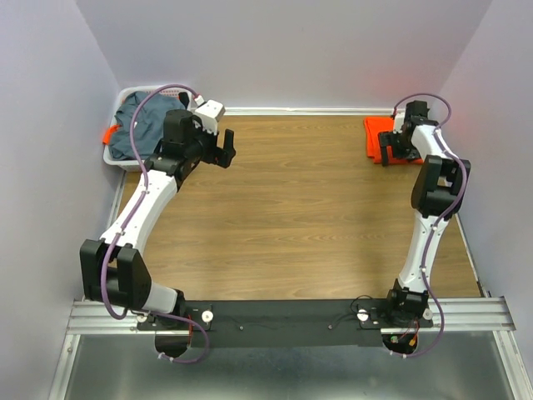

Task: Fold and stack the t-shirts
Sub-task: Put the neatly folded tshirt into the corner of the board with the right arm

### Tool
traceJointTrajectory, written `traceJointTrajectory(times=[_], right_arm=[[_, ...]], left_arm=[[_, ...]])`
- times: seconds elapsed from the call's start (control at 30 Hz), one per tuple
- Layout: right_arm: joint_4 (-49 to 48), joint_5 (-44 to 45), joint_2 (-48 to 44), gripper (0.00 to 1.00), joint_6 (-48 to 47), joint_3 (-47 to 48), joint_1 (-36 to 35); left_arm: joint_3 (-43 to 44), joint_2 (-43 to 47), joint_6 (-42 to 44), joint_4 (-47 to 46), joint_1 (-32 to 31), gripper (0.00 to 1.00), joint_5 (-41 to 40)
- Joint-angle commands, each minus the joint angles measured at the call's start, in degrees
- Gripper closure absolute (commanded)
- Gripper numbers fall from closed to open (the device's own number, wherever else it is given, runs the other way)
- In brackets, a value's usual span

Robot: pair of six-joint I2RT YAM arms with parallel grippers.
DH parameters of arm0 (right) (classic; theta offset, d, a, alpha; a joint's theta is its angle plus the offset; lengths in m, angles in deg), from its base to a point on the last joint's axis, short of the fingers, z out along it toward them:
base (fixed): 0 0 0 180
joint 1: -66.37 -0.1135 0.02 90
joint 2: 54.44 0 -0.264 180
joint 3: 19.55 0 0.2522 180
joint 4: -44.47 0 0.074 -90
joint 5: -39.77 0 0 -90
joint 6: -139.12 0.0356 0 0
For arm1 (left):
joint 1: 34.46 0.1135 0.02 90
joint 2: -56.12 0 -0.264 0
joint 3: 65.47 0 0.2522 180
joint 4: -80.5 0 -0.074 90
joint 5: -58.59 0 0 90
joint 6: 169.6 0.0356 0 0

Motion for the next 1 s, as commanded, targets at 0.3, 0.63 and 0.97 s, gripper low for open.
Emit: traceJointTrajectory(times=[0.3, 0.63, 0.97], right_arm=[[-0.3, -2.4, 6.3, 0.0, -0.8, 5.0, 0.5], [2.5, -5.3, -3.4, 0.0, -0.6, 5.3, 0.5], [13.7, -16.0, -22.6, 0.0, -2.8, 0.7, 0.4]], left_arm=[[1.5, -1.8, 0.1, 1.0, 0.6, 0.02, 2.2], [6.4, -3.2, 2.7, 4.2, 0.8, 0.02, 6.5], [8.3, -2.7, 7.6, 9.1, 1.3, 0.02, 12.2]])
